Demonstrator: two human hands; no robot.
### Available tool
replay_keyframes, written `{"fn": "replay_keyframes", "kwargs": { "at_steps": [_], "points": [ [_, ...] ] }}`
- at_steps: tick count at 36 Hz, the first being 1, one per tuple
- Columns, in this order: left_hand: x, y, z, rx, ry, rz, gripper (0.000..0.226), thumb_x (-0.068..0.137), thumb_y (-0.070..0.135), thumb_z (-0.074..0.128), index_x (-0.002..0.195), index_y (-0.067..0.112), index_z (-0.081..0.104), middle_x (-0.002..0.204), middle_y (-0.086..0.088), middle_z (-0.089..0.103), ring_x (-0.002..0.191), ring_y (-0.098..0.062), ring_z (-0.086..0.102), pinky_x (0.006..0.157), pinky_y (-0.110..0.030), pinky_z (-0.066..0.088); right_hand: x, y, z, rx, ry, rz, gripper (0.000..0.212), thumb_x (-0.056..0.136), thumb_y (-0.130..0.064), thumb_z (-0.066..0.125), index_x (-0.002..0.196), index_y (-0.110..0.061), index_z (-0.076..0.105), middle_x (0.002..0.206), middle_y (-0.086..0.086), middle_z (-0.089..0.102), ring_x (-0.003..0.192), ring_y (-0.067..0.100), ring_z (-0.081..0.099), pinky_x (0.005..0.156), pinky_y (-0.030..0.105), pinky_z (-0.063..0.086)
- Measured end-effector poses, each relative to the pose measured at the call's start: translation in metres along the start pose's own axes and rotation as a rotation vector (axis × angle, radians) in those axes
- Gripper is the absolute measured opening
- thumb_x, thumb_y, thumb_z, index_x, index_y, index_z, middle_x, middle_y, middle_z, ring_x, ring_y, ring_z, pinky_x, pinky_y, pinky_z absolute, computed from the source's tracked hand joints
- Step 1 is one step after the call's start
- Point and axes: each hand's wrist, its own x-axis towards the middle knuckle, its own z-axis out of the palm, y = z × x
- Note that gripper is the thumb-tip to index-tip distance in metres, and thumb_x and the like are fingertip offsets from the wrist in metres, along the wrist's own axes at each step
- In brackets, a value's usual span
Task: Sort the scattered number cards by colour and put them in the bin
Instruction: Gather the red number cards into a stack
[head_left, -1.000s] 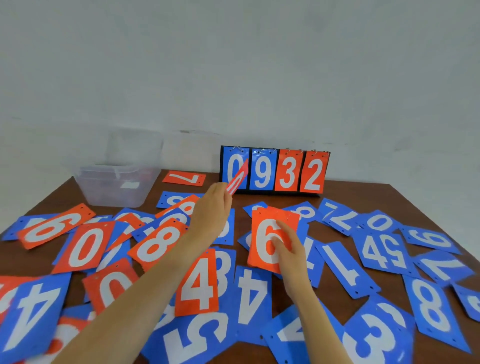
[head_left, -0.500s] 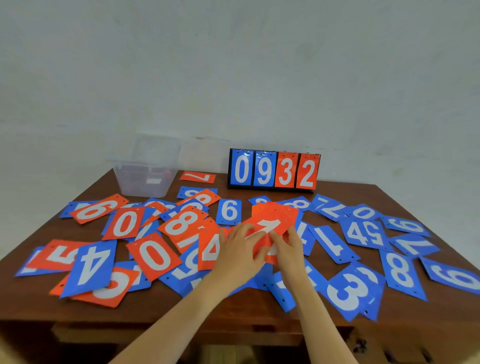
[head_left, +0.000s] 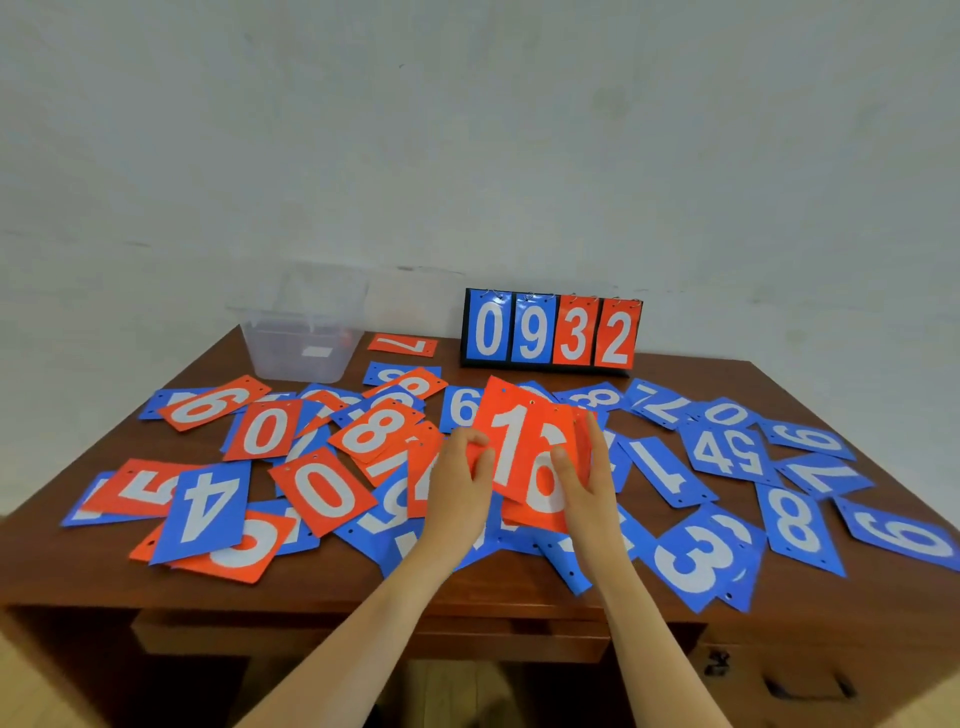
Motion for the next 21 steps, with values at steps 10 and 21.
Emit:
{"fn": "replay_keyframes", "kwargs": {
  "at_steps": [10,21],
  "points": [
    [0.001,-0.021,0.01,0.101,-0.116,0.045,0.017,0.094,0.035,0.054,0.107,0.027,0.061,0.117,0.006,0.045,0.114,-0.007,0.039,0.093,-0.02,0.033,0.008,0.017,-0.003,-0.14,0.004,0.055,0.018,0.093,-0.025,0.059,0.108,-0.034,0.062,0.112,-0.005,0.063,0.092,0.013,0.066,0.072,0.031,0.058],
    [0.045,-0.077,-0.023,0.844,-0.279,-0.202,0.08,0.086,0.062,0.049,0.144,0.011,0.028,0.151,-0.011,0.026,0.14,-0.029,0.021,0.111,-0.04,0.026,0.021,0.028,-0.005,-0.178,0.055,0.136,0.015,0.095,-0.024,0.055,0.108,-0.032,0.06,0.098,-0.012,0.06,0.08,0.013,0.065,0.066,0.034,0.055]
  ]
}}
